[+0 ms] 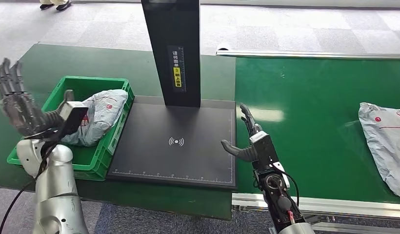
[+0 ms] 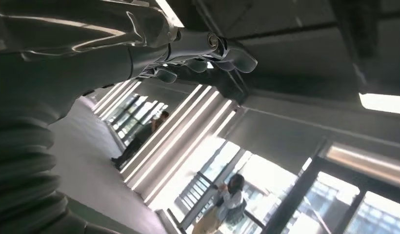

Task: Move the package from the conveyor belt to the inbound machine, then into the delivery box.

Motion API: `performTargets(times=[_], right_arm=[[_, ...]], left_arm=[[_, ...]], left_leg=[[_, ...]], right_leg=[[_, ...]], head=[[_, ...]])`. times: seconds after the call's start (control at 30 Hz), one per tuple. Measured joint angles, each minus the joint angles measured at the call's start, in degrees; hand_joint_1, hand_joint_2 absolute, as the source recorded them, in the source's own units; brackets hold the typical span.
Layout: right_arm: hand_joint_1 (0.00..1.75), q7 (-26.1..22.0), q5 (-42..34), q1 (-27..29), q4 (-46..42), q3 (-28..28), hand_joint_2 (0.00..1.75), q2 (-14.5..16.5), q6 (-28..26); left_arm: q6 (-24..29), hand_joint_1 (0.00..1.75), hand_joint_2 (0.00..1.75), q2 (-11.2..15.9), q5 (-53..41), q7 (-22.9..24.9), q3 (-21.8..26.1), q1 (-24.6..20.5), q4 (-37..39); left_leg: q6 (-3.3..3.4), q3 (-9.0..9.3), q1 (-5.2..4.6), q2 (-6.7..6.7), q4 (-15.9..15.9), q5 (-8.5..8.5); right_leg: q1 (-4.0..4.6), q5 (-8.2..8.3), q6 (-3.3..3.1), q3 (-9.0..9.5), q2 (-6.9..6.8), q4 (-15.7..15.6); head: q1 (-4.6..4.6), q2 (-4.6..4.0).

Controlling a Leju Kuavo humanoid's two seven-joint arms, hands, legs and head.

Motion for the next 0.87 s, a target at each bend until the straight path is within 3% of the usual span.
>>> performTargets(times=[0.17,0.3,0.4,0.47,0.57,0.63,0.77,0.87], right_arm=[[0.00,-0.68,-0.52,-0.06,0.39,0.25,1.75,-0.08,-0.45],[0.00,-0.91,-0.85,-0.01,0.38,0.27,1.75,-0.18,-0.64],[0.00,-0.94,-1.67,0.27,-0.09,0.28,1.75,-0.51,-0.90],[0.00,-0.95,-2.31,0.47,-0.56,0.27,1.75,-0.98,-0.89],[0.00,-1.06,-3.04,0.46,-0.74,0.28,1.75,-1.59,-0.22],[0.00,-1.23,-3.35,0.32,-0.73,0.33,1.75,-1.76,0.03],[0.00,-1.55,-4.16,0.22,-0.90,0.36,1.75,-1.69,-0.36],[0.00,-1.08,-4.95,0.15,-1.38,0.36,1.75,-1.49,-0.42]], left_arm=[[0.01,0.00,0.00,-3.68,11.66,-1.36,0.26,1.78,-12.60],[-0.01,0.00,1.75,-5.68,17.77,-1.57,-3.99,3.52,-17.67],[-0.39,0.00,1.75,-5.53,27.60,-1.52,-10.54,5.54,-16.14],[-4.20,0.00,1.75,-4.54,38.34,-0.52,-16.76,7.14,-13.61],[-20.94,0.00,1.75,-2.41,58.74,3.51,-26.08,9.58,-10.18],[-30.85,0.00,1.75,-0.96,67.10,5.38,-31.17,11.14,-8.32],[-42.47,0.00,1.75,1.72,74.24,9.14,-38.39,12.57,-4.36],[-47.66,0.00,1.75,3.29,76.97,11.08,-42.14,12.69,-0.96]], left_leg=[[0.00,-0.01,0.01,-0.08,0.00,0.00],[0.00,0.01,-0.01,-0.06,0.01,0.00],[0.01,0.03,-0.02,-0.09,0.02,0.00],[0.01,0.03,-0.02,-0.11,0.02,0.00],[0.01,0.02,-0.02,-0.06,0.01,-0.01],[0.01,0.02,-0.02,-0.03,0.01,-0.01],[0.00,0.01,-0.01,-0.03,0.01,-0.04],[0.00,0.00,-0.01,-0.02,0.00,-0.04]], right_leg=[[0.01,0.00,0.00,0.02,-0.08,0.00],[-0.02,0.00,0.00,0.02,-0.07,-0.01],[-0.04,0.00,0.00,0.03,-0.08,-0.03],[-0.04,0.00,0.00,0.05,-0.08,-0.03],[-0.03,0.02,0.02,0.06,-0.05,-0.03],[-0.03,0.02,0.02,0.05,-0.02,-0.02],[-0.03,0.01,0.02,0.02,-0.01,-0.02],[-0.03,0.01,0.02,0.01,-0.01,-0.02]], head=[[0.00,0.00],[0.00,0.00],[0.00,0.00],[0.00,0.00],[-0.01,0.00],[0.00,0.00],[-0.01,0.00],[-0.01,0.00]])
